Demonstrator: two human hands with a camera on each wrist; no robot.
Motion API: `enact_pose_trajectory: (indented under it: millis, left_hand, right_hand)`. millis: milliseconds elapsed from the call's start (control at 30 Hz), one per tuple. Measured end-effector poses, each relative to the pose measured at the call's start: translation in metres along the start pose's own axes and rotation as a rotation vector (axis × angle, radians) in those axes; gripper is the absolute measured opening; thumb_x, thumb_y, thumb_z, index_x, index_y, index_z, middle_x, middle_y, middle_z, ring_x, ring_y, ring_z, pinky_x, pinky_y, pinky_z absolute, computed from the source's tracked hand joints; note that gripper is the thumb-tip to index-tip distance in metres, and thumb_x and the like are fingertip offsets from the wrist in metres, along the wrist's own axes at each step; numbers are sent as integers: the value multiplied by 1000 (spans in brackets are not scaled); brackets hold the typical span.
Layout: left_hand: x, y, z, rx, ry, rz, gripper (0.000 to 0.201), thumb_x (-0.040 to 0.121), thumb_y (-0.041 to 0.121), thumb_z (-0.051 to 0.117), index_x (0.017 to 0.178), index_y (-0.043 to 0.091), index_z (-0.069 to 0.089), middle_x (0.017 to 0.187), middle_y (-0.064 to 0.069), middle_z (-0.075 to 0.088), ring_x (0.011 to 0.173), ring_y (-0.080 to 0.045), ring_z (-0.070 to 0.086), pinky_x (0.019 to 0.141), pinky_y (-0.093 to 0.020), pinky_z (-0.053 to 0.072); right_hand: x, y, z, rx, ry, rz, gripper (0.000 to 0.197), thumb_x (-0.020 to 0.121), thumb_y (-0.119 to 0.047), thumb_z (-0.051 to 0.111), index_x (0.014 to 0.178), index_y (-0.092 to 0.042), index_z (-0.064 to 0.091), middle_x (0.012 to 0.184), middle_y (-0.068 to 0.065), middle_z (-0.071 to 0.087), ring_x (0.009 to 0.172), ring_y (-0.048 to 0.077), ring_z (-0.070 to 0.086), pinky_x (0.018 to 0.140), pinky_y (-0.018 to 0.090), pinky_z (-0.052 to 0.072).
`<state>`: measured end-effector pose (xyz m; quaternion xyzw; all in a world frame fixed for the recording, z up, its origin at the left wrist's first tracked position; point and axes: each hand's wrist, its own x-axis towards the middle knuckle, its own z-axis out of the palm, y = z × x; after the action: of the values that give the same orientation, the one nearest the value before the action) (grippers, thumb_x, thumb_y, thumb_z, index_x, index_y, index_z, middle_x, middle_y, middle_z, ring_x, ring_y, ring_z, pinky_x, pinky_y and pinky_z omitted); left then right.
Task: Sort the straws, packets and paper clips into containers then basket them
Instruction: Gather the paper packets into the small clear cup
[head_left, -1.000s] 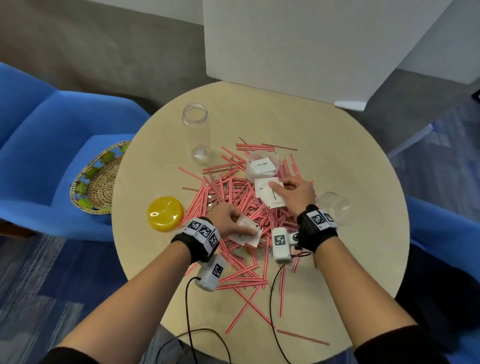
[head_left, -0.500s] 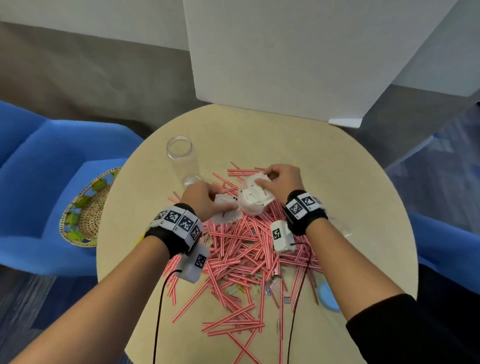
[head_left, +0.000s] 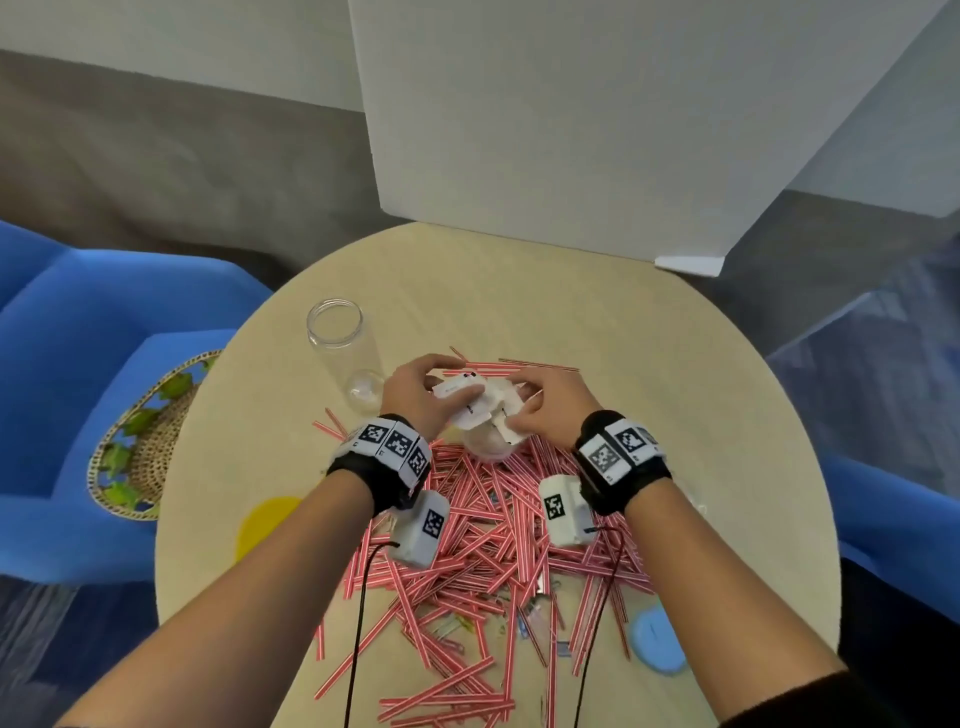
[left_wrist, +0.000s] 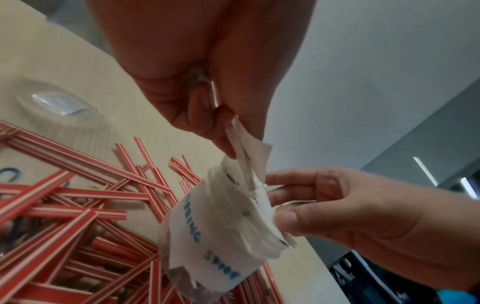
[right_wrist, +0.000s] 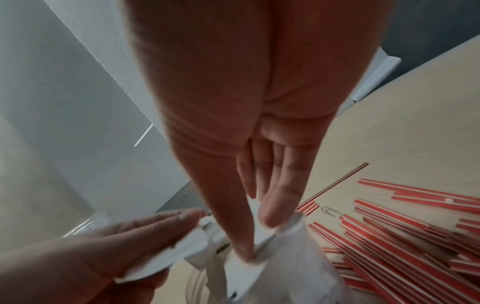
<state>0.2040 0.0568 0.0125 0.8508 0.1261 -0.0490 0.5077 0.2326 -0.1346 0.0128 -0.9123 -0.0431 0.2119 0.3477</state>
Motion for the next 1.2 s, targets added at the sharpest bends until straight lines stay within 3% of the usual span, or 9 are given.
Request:
enact_pose_trajectory:
  millis: [133,233,333,433,600,700,800,1000,1200]
  left_hand:
    - [4,1,8,92,-17,2,24,76,33,81,96,23,74,82,3,70,73,-11,63,56,-12,42]
    - [6,7,11,116,-31,8,18,82,23,75,100,17,76,92,1,72,83,-11,65,68,-13,46]
    - [8,16,12,191,-85,34,22,85,15,66,104,14,77,107,-3,73,100,-14,65,83,-16,44]
    - [10,21,13,296,-167,65,27,85,9,61,107,13,76,114,-3,72,109,-15,63,89,-14,40]
    - [9,19,19,367,-171,43,17,76,15,78,93,16,79,94,1,75,87,-11,66,75,-18,46]
    - [11,18,17,410,-167,58,18,68,28,87,80,19,76,77,6,71,72,-8,64,62,-18,46]
    - [10,17,17,419,-137,86,23,66,31,89,72,18,71,67,8,65,64,-7,60,53,-14,40]
    - [6,11,14,322,-125,133,10,76,21,82,82,17,75,78,6,70,73,-8,65,73,-24,56]
    - [3,6,9,273,-195,123,27,68,17,88,91,16,74,77,3,69,74,-12,67,69,-17,54]
  right_hand:
    - [-6,1,2,-108,1,-9,60,68,-13,86,124,-18,66,98,-3,65,78,10,62,77,20,49]
    - [-13,-5,14,-215,83,-8,53,72,-18,84,122,-20,69,109,3,59,100,18,56,86,28,45]
    - [-18,-5,16,-177,142,-21,38,75,-13,80,112,-18,73,85,-4,56,81,14,54,75,25,41]
    - [-22,-4,15,-151,137,0,31,77,-12,77,107,-20,76,80,0,69,77,20,64,75,31,53]
    - [-26,0,15,-143,204,19,26,82,-16,74,108,-22,74,102,-2,58,89,15,55,81,28,48]
    - [-25,3,13,-283,189,70,21,83,-28,76,104,-26,72,101,-6,47,88,11,46,78,25,40]
    - [-23,6,11,-202,109,59,23,90,-21,68,112,-20,73,96,-5,52,86,9,48,82,23,42]
    - [-21,12,10,-126,164,-49,31,94,-26,60,124,-25,65,102,-3,51,91,14,51,89,34,47]
    - [-24,11,12,-147,30,-100,56,80,-50,73,132,-35,59,105,-6,43,92,11,49,81,27,41]
